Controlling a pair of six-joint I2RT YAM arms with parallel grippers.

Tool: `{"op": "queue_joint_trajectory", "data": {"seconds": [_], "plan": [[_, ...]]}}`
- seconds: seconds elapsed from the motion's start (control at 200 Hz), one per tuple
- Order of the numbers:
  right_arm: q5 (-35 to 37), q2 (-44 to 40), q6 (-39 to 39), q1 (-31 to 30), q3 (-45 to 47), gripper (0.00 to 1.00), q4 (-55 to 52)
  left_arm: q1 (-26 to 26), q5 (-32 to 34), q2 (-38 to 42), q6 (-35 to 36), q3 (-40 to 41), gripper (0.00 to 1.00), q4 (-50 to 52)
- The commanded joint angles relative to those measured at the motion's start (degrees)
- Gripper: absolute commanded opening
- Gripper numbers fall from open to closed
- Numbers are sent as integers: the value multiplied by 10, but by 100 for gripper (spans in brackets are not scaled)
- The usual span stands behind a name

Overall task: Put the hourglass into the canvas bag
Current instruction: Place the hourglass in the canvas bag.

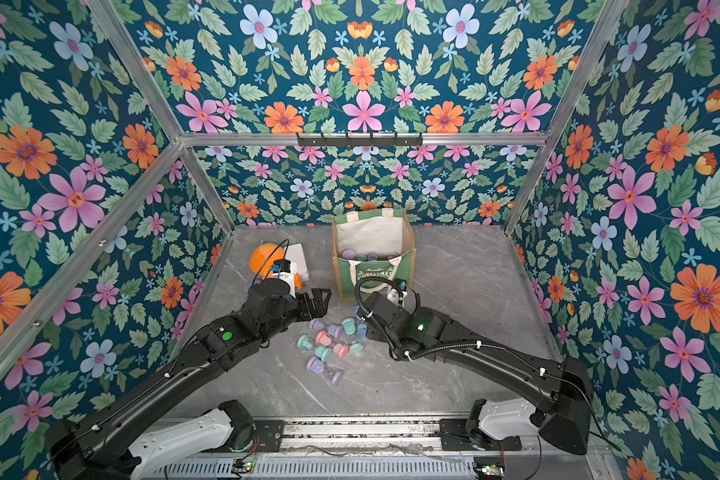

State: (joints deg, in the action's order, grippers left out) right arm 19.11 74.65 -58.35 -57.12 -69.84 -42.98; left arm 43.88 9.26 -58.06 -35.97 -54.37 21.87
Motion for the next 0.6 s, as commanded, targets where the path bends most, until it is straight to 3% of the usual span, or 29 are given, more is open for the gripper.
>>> {"op": "queue_joint_trajectory", "data": {"seconds": [0.0,0.36,0.595], "plan": [[10,8,98,25,-51,26,-4,-2,13,-16,29,-22,100,-26],[-91,74,218,154,-206,25,36,-48,-46,-95,67,-86,100,-73],[-134,180,247,227,-308,25,21,-88,-102,-146,54,-104,100,-118]]}}
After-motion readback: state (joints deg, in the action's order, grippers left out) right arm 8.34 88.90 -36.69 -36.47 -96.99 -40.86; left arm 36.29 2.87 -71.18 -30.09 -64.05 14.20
